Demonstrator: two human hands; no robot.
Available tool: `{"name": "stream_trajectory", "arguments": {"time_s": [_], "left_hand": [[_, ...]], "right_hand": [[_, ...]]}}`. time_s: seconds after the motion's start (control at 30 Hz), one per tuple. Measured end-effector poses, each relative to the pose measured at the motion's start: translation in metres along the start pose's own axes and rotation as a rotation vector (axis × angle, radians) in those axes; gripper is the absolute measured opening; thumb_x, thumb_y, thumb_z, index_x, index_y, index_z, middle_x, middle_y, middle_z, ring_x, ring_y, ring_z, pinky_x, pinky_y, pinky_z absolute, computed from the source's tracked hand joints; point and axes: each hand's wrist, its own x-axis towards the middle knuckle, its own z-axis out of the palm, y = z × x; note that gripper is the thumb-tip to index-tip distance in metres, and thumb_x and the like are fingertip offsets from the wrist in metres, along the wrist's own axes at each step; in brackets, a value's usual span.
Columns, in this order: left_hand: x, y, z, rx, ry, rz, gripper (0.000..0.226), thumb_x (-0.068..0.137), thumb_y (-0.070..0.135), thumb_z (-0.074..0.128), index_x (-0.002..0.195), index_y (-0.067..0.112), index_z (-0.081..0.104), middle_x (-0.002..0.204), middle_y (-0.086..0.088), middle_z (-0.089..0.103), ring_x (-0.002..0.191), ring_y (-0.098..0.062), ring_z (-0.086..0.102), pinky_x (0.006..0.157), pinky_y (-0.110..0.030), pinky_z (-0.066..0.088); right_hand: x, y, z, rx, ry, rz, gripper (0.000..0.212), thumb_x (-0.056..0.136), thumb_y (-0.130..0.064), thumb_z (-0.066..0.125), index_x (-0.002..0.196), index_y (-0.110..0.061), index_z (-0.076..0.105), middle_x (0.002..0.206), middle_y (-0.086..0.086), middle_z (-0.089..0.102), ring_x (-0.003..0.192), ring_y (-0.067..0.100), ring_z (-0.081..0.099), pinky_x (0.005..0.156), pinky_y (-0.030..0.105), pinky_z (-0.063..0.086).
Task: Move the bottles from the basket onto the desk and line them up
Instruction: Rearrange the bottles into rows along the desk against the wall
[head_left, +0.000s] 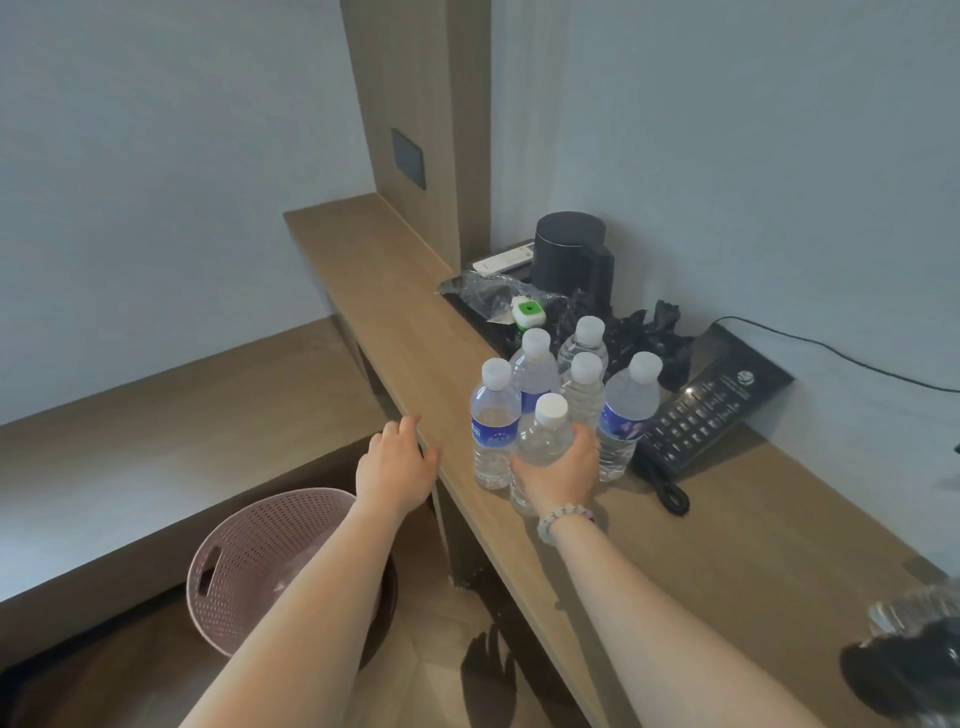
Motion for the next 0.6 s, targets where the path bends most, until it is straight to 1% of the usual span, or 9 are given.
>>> {"name": "stream_trajectory", "arguments": {"time_s": [0.1, 0.17, 0.23, 0.3, 0.37, 0.43, 0.47, 0.53, 0.6], "left_hand": [[0.008, 0.012, 0.005, -0.082, -0.054, 0.032, 0.072, 0.085, 0.049, 0.057, 0.143, 0.017, 0.03, 0.14, -0.006, 0.044, 0.129, -0.025, 0.041, 0.1, -0.039, 0.04], [0.012, 0.023, 0.009, -0.189, -0.076, 0.026, 0.084, 0.078, 0.05, 0.067, 0.144, 0.016, 0.028, 0.143, -0.006, 0.041, 0.13, -0.024, 0.041, 0.101, -0.039, 0.04], [0.016, 0.036, 0.015, -0.283, -0.088, 0.013, 0.091, 0.072, 0.045, 0.074, 0.143, 0.014, 0.028, 0.144, -0.004, 0.038, 0.129, -0.023, 0.043, 0.099, -0.037, 0.041], [0.018, 0.047, 0.024, -0.338, -0.088, 0.042, 0.089, 0.067, 0.04, 0.08, 0.139, 0.016, 0.033, 0.137, -0.003, 0.043, 0.123, -0.024, 0.048, 0.093, -0.037, 0.044], [0.019, 0.055, 0.032, -0.42, -0.066, 0.043, 0.087, 0.063, 0.038, 0.083, 0.134, 0.019, 0.036, 0.13, 0.0, 0.047, 0.116, -0.023, 0.052, 0.087, -0.036, 0.046], [0.018, 0.061, 0.037, -0.524, -0.04, -0.01, 0.086, 0.063, 0.034, 0.084, 0.133, 0.019, 0.036, 0.129, 0.001, 0.049, 0.112, -0.02, 0.052, 0.085, -0.034, 0.044], [0.017, 0.063, 0.039, -0.561, -0.029, -0.038, 0.084, 0.064, 0.032, 0.084, 0.131, 0.018, 0.036, 0.127, 0.0, 0.051, 0.107, -0.018, 0.052, 0.083, -0.033, 0.043], [0.017, 0.066, 0.04, -0.602, -0.017, -0.078, 0.078, 0.066, 0.028, 0.084, 0.127, 0.014, 0.037, 0.12, -0.002, 0.054, 0.095, -0.016, 0.049, 0.078, -0.032, 0.041], [0.017, 0.068, 0.038, -0.626, -0.008, -0.118, 0.075, 0.068, 0.028, 0.083, 0.125, 0.013, 0.037, 0.116, -0.004, 0.054, 0.091, -0.018, 0.047, 0.077, -0.034, 0.042]], "right_hand": [[0.002, -0.002, -0.012, 0.001, -0.041, 0.014, 0.072, 0.059, -0.022, 0.086, 0.121, -0.015, 0.051, 0.123, 0.003, 0.05, 0.113, 0.022, 0.052, 0.09, 0.033, 0.044], [0.002, -0.001, -0.021, -0.009, -0.061, 0.013, 0.073, 0.058, -0.025, 0.087, 0.12, -0.016, 0.052, 0.121, 0.002, 0.052, 0.111, 0.021, 0.053, 0.089, 0.031, 0.044], [0.003, 0.001, -0.031, -0.02, -0.034, 0.017, 0.073, 0.054, -0.03, 0.087, 0.118, -0.016, 0.054, 0.119, 0.003, 0.055, 0.108, 0.02, 0.055, 0.09, 0.032, 0.046], [0.005, 0.004, -0.043, -0.019, -0.007, 0.045, 0.068, 0.054, -0.028, 0.087, 0.113, -0.016, 0.055, 0.114, 0.001, 0.054, 0.097, 0.017, 0.055, 0.084, 0.028, 0.045], [0.007, 0.007, -0.058, -0.012, 0.017, 0.06, 0.06, 0.056, -0.023, 0.086, 0.107, -0.017, 0.055, 0.108, -0.001, 0.051, 0.087, 0.013, 0.05, 0.077, 0.023, 0.039], [0.009, 0.012, -0.069, -0.014, 0.058, 0.063, 0.057, 0.056, -0.02, 0.085, 0.104, -0.017, 0.055, 0.104, -0.001, 0.049, 0.086, 0.015, 0.05, 0.075, 0.023, 0.037], [0.01, 0.014, -0.074, -0.015, 0.078, 0.068, 0.055, 0.056, -0.02, 0.084, 0.103, -0.018, 0.055, 0.103, -0.001, 0.048, 0.086, 0.015, 0.052, 0.075, 0.023, 0.037], [0.009, 0.017, -0.082, -0.03, 0.108, 0.079, 0.053, 0.058, -0.02, 0.084, 0.102, -0.019, 0.054, 0.101, -0.004, 0.047, 0.082, 0.013, 0.049, 0.073, 0.022, 0.036], [0.009, 0.02, -0.089, -0.036, 0.133, 0.082, 0.054, 0.059, -0.021, 0.084, 0.103, -0.02, 0.053, 0.099, -0.005, 0.045, 0.081, 0.01, 0.045, 0.074, 0.021, 0.035]]}}
